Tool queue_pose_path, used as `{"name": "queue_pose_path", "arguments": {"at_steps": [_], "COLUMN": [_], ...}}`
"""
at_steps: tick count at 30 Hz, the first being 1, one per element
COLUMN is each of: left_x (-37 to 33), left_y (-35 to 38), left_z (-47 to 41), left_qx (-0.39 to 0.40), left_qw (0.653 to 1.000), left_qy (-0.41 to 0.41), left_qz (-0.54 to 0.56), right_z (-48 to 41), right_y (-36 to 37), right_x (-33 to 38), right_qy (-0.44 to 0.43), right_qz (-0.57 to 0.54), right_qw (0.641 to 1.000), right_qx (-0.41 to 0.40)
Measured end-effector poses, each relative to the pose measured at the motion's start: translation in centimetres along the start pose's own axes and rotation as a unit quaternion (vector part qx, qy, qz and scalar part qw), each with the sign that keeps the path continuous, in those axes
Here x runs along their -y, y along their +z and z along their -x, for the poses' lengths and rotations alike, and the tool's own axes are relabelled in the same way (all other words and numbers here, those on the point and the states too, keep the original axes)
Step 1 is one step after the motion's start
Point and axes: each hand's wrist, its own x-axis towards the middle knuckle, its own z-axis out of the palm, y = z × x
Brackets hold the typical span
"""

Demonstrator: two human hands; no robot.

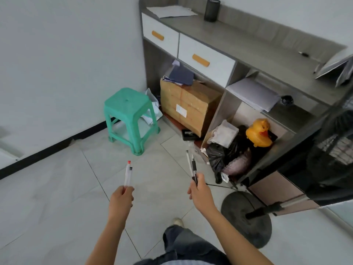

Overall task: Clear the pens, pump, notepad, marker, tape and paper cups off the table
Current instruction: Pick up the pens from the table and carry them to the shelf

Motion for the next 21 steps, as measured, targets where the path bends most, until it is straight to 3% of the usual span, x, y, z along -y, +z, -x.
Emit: {"name": "queue_pose_path", "arguments": {"at_steps": [6, 11, 21], "left_x": [-5.5, -8.7, -19.9], "left_y": [6.0, 7.4, 11.2], "left_z": [-4.9, -10.1, -25.6], "left_qx": [0.014, -0.022, 0.02], "left_qw": [0.999, 0.999, 0.998], "left_qy": [0.01, -0.01, 0.044], "left_qz": [-0.042, -0.026, -0.027], "right_z": [-9.2, -14.7, -29.5], "right_y": [-3.1, -3.3, -3.9], "right_x": [3.0, 4.3, 12.1], "right_qy": [-0.008, 0.005, -0.002], "right_qz": [0.004, 0.014, -0.017], "right_qw": [1.0, 0.999, 1.0], "right_qx": [0.011, 0.045, -0.017]}}
